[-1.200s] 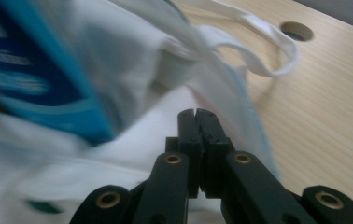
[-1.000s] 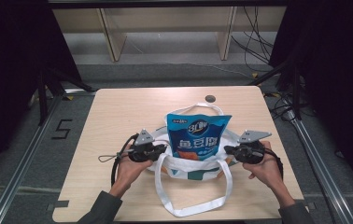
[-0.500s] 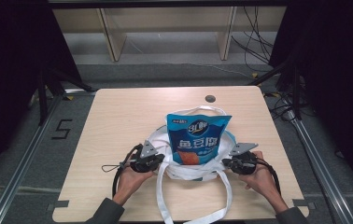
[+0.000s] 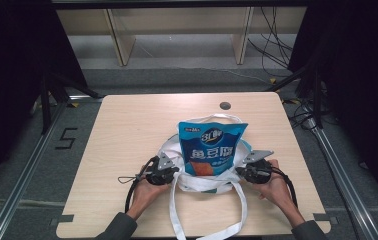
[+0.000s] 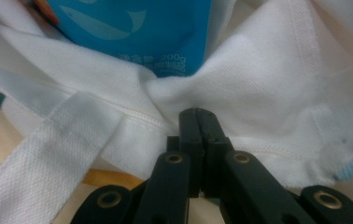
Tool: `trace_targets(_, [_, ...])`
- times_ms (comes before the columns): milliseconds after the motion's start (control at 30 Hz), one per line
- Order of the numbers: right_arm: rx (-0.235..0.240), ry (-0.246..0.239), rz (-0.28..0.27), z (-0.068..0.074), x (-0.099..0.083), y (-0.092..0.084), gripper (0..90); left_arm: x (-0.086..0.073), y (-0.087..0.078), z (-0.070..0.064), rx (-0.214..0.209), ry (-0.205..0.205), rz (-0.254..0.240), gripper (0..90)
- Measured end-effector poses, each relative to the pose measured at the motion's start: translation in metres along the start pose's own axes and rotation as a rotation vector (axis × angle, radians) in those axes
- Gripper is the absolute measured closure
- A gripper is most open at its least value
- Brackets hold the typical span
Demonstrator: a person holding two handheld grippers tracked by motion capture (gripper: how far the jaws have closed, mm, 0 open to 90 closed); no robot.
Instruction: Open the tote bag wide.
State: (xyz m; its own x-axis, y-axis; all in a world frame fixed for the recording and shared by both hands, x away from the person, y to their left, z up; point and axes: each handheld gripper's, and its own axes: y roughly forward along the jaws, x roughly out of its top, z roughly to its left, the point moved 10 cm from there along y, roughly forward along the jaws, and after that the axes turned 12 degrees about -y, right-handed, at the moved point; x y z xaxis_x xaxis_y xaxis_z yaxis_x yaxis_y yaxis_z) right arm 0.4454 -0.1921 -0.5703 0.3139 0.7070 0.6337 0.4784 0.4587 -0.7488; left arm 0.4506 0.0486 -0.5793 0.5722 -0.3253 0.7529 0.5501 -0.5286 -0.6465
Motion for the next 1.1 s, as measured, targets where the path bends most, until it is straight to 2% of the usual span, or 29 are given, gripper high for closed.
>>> trace_targets(33, [-0.007,0.0,0.01,-0.004,0.003,0.004,90.0,0.003,0.002,0.006,0.011,-0.014,-0.004,89.5])
trace_targets(67, [-0.007,0.0,0.01,-0.004,0.003,0.004,90.0,0.003,0.002,0.006,0.011,-0.014,-0.004,89.5])
trace_targets(100, [-0.018,0.005,-0.004,-0.01,0.007,0.01,90.0,0.006,0.005,0.013,0.013,-0.023,-0.009,89.5])
trace_targets(200, [-0.008,0.021,0.004,-0.014,0.01,0.012,90.0,0.01,0.009,0.021,0.023,-0.035,-0.01,89.5])
trace_targets(233, [-0.032,0.034,-0.025,-0.022,0.015,0.021,90.0,0.013,0.011,0.027,0.032,-0.032,-0.011,89.5])
trace_targets(267, [-0.032,0.034,-0.025,-0.022,0.015,0.021,90.0,0.013,0.011,0.027,0.032,-0.032,-0.011,89.5])
trace_targets(300, [-0.034,0.037,-0.002,-0.029,0.018,0.024,90.0,0.016,0.014,0.029,0.029,-0.045,-0.017,89.5])
trace_targets(333, [-0.047,0.036,-0.017,-0.034,0.022,0.029,90.0,0.02,0.018,0.035,0.041,-0.057,-0.027,89.5])
trace_targets(433, [-0.054,0.057,-0.017,-0.039,0.025,0.034,90.0,0.024,0.02,0.041,0.048,-0.049,-0.032,89.5])
trace_targets(467, [-0.058,0.063,-0.021,-0.042,0.027,0.036,90.0,0.026,0.022,0.043,0.048,-0.074,-0.038,89.5])
trace_targets(500, [-0.059,0.063,-0.027,-0.047,0.03,0.039,90.0,0.028,0.024,0.046,0.05,-0.066,-0.038,89.5])
trace_targets(567, [-0.052,0.073,-0.012,-0.046,0.029,0.039,90.0,0.028,0.024,0.048,0.052,-0.064,-0.029,89.5])
trace_targets(600, [-0.045,0.062,-0.013,-0.047,0.029,0.039,90.0,0.03,0.026,0.048,0.052,-0.064,-0.046,89.5])
trace_targets(667, [-0.045,0.056,-0.016,-0.048,0.03,0.039,90.0,0.03,0.026,0.05,0.047,-0.073,-0.044,89.5])
trace_targets(700, [-0.054,0.073,-0.029,-0.047,0.03,0.04,90.0,0.031,0.026,0.049,0.057,-0.082,-0.057,89.5])
trace_targets(800, [-0.056,0.074,-0.036,-0.048,0.03,0.04,90.0,0.032,0.025,0.049,0.054,-0.072,-0.057,89.4])
trace_targets(833, [-0.041,0.064,-0.026,-0.048,0.029,0.037,90.0,0.032,0.024,0.049,0.053,-0.072,-0.055,89.3])
trace_targets(933, [-0.034,0.082,-0.028,-0.047,0.028,0.037,89.9,0.032,0.024,0.05,0.05,-0.082,-0.066,87.4])
trace_targets(967, [-0.059,0.086,-0.046,-0.047,0.03,0.038,88.7,0.033,0.024,0.049,0.05,-0.084,-0.069,87.0])
trace_targets(1067, [-0.039,0.09,-0.032,-0.046,0.028,0.035,86.5,0.035,0.02,0.05,0.055,-0.091,-0.074,84.5])
trace_targets(1100, [-0.044,0.094,-0.043,-0.047,0.029,0.034,85.4,0.036,0.018,0.05,0.049,-0.088,-0.071,83.2])
